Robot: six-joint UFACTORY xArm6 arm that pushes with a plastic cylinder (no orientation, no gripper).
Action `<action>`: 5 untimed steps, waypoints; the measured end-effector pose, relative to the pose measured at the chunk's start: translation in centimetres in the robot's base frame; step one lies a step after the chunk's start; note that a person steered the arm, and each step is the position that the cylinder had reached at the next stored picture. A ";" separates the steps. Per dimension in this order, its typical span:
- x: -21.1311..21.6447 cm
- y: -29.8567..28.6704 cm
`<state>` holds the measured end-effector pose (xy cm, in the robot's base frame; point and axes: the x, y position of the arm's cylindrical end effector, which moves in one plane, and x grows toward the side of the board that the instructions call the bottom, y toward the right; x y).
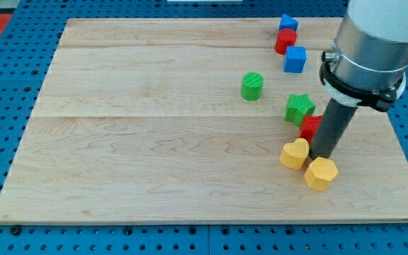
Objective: Push the red star along with green star closer tpo the green circle
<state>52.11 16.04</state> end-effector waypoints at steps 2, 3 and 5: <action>-1.5 5.5; -4.8 4.1; 0.5 2.3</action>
<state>52.62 18.38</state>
